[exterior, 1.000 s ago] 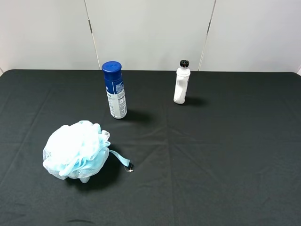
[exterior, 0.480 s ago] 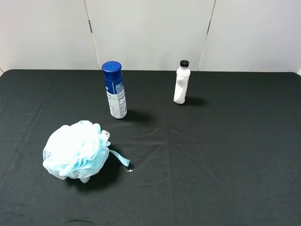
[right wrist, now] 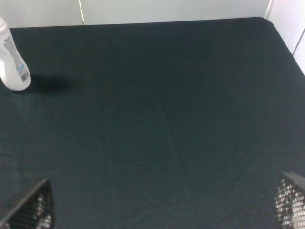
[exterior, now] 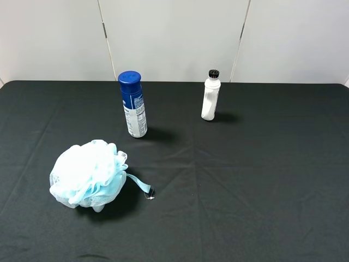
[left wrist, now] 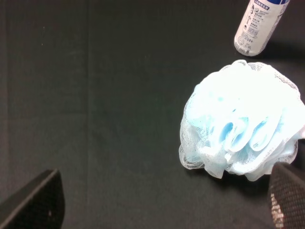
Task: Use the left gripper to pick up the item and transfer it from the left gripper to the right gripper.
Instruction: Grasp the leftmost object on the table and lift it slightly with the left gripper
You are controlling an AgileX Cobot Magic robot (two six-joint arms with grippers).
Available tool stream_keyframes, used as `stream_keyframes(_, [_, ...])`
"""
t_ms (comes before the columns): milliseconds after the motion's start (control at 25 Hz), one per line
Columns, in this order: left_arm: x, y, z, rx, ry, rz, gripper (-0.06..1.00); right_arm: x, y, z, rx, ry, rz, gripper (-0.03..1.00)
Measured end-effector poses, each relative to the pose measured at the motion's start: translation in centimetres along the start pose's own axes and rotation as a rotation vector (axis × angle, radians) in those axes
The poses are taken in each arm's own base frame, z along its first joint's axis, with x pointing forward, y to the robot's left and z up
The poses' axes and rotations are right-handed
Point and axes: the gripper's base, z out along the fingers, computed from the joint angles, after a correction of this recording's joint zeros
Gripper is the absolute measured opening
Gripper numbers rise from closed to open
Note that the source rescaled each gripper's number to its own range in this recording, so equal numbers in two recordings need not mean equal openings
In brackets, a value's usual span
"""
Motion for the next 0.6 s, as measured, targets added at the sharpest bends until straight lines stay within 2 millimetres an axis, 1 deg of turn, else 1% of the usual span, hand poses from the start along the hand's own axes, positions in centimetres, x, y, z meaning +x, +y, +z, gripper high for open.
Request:
stream_keyframes(80, [0.00,0.00,0.00,0.000,0.000,0.000,0.81,0.00,0.00,0.00,0.000,0.000,0.000,1.00])
stream_keyframes(200, [0.00,0.00,0.00,0.000,0.000,0.000,0.93,0.00,0.00,0.00,0.000,0.000,0.000,1.00])
stream_keyframes(280, [0.00,0.00,0.00,0.000,0.000,0.000,0.97,0.00,0.00,0.00,0.000,0.000,0.000,1.00])
stream_keyframes(400, [0.00,0.00,0.00,0.000,0.000,0.000,0.99,0.00,0.00,0.00,0.000,0.000,0.000,1.00])
stream_keyframes(600, [-0.15,-0.03,-0.24,0.000,-0.006,-0.002,0.99,0.00,0.00,0.00,0.000,0.000,0.000,1.00])
